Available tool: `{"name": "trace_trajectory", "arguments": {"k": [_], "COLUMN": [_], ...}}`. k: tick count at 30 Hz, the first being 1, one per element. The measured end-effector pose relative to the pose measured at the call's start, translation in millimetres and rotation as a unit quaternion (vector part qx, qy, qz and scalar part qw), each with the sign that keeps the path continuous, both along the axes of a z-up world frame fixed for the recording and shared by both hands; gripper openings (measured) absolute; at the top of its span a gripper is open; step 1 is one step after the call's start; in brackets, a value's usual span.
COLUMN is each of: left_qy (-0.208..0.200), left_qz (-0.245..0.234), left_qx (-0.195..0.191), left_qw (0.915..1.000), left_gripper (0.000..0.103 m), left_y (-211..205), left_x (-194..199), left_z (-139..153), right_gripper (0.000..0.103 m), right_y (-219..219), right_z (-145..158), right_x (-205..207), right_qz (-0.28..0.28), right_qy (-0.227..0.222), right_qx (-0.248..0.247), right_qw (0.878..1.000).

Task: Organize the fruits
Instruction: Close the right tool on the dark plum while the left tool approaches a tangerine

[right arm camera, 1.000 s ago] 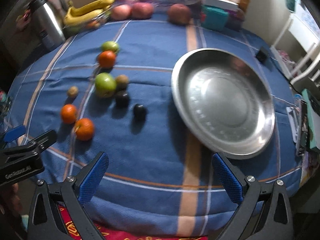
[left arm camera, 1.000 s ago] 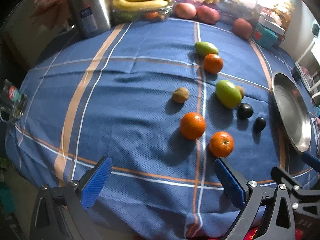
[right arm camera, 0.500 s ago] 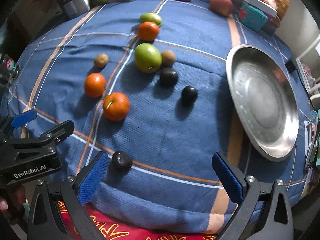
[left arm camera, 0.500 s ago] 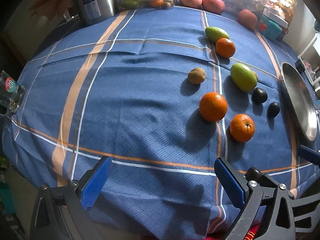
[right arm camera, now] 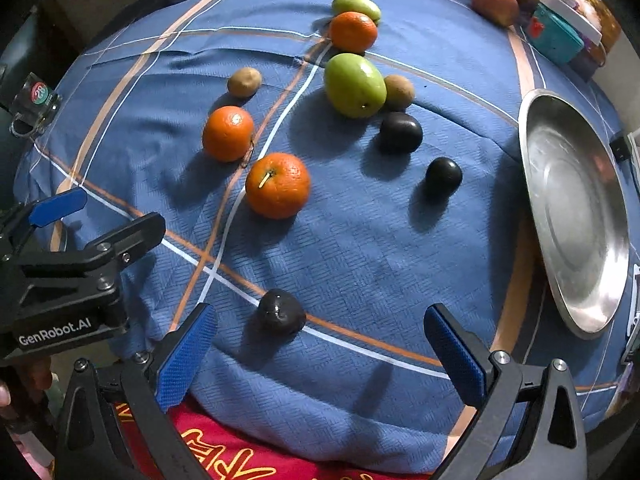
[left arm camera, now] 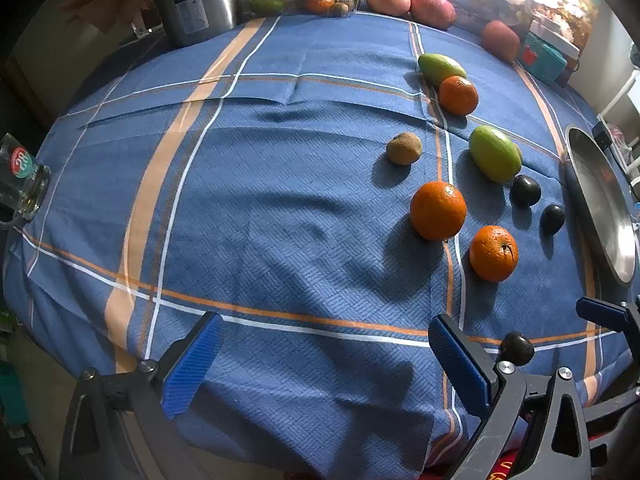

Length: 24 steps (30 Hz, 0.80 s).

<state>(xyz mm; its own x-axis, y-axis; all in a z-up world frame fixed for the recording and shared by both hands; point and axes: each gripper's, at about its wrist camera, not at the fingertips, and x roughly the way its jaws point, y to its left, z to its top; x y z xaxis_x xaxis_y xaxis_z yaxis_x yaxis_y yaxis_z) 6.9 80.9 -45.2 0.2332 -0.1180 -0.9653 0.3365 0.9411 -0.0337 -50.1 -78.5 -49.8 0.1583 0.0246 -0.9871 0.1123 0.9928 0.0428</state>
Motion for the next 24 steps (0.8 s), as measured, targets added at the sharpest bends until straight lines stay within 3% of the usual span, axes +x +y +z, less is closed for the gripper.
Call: {"name": "trace_trajectory", "arguments": {"k": [7,15,24], "left_qy": [-0.004,-0.009,-0.008], "left_qz": [-0.001,-0.001,0.000], "left_qx": [0.003,0.004,0.002], "left_qw": [1.0000,1.0000,1.0000], "left_gripper": [0.103,0.103,0.103], "left_y": [-1,-5,-9], "left_x": [-1,-2,-1], "left_z": [3,6,8], "right_gripper": [0.102,0.052,0.030], "right_y": [7,6,10], "right_z": [4,13,6], "right_x": [-2,-8,-8], "right_qz": [0.006,0.010,0.026], "right_qy": [-0.017,-0.018,-0.007], "right_qx": [0.000,0.038,0.059], "right_qw": [1.000,0.999,0.998]}}
